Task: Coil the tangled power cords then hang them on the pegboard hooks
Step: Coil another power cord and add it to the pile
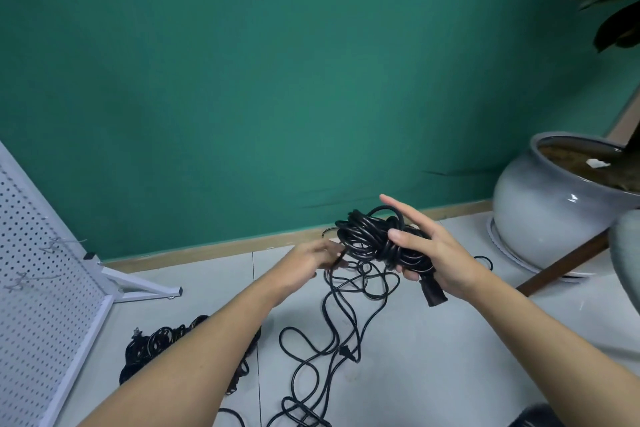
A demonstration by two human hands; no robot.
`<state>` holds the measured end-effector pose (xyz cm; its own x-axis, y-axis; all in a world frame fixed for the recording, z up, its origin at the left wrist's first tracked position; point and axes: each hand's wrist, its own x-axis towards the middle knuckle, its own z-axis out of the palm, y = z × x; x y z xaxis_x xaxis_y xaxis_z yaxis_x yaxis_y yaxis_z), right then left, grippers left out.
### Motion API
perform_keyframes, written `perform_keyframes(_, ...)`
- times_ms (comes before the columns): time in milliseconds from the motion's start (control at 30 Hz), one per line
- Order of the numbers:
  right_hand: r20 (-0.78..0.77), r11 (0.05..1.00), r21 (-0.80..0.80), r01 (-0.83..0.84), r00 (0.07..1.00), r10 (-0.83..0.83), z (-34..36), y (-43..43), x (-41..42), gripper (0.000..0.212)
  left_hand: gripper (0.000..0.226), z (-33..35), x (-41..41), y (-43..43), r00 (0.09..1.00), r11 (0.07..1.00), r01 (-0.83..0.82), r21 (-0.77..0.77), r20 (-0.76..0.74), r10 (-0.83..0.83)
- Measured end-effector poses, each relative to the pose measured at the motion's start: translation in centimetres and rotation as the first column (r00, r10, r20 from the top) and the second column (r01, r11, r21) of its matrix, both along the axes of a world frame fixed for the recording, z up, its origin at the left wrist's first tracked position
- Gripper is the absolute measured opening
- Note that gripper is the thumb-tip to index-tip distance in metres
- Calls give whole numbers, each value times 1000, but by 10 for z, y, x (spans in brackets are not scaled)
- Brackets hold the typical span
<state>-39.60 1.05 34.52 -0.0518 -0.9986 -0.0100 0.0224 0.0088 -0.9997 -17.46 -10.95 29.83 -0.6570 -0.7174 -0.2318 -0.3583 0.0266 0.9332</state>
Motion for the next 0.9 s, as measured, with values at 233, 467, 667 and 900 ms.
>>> perform_keyframes(233,-66,981,-56,186,980,-190,-14,-9,5,64,18,-11,-23,14,991,939,35,-341,135,12)
perform_keyframes(467,-590,916,-275,293,701,-401,-30,-17,-6,78,24,3,-50,46,963,877,194,-440,254,-86)
perform_keyframes(667,-753,946,-282,160,573,-322,-36,-19,-15,71,25,36,-47,50,892,635,363,-682,451,-26)
perform_keyframes(900,-723,991,-126,-43,688,-62,-31,-12,-7,61,27,67,-21,26,940,444,334,-831,330,-91)
